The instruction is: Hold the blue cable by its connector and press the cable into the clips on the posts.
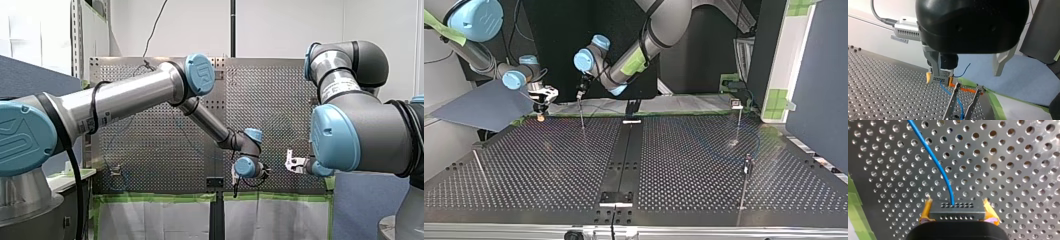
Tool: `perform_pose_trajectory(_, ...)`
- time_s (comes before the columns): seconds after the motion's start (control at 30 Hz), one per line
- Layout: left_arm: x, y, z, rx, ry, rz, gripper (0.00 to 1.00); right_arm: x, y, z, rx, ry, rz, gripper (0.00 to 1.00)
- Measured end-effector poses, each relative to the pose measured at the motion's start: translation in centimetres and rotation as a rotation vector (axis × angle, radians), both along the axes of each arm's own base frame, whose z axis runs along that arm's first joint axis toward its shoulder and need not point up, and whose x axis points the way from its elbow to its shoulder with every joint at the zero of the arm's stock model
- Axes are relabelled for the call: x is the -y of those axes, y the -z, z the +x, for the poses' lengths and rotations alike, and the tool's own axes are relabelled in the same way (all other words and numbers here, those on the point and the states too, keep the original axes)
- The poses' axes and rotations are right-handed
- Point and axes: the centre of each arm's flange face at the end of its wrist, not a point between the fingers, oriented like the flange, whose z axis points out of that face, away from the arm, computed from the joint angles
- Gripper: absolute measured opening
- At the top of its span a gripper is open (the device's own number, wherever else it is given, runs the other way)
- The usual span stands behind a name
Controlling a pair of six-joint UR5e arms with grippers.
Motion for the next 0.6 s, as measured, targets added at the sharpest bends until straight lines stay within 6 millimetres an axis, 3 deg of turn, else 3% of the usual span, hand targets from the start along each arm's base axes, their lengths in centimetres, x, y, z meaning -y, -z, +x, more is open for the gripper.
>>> perform_pose_trajectory(0.6, -0.27, 0.29, -0.32, -0.012, -0.005, 0.021, 1.0, -0.02, 0.0, 0.04, 0.003, -0.004, 0.001, 0.0)
